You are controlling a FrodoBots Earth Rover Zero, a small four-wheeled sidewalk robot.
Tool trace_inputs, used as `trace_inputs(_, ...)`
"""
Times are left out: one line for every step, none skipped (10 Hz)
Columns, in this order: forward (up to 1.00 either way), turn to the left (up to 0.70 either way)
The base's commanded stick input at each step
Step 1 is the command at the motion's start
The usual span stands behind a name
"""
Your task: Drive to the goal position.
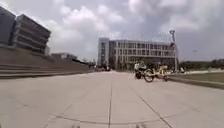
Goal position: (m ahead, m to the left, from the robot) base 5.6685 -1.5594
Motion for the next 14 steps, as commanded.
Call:
trace_inputs(0.70,0.01)
trace_inputs(0.70,0.14)
trace_inputs(0.70,0.14)
trace_inputs(0.70,0.14)
trace_inputs(0.70,0.14)
trace_inputs(0.70,0.12)
trace_inputs(0.70,0.00)
trace_inputs(0.70,0.00)
trace_inputs(0.70,0.00)
trace_inputs(0.70,0.00)
trace_inputs(0.70,0.00)
trace_inputs(0.70,0.00)
trace_inputs(0.70,0.00)
trace_inputs(0.70,0.00)
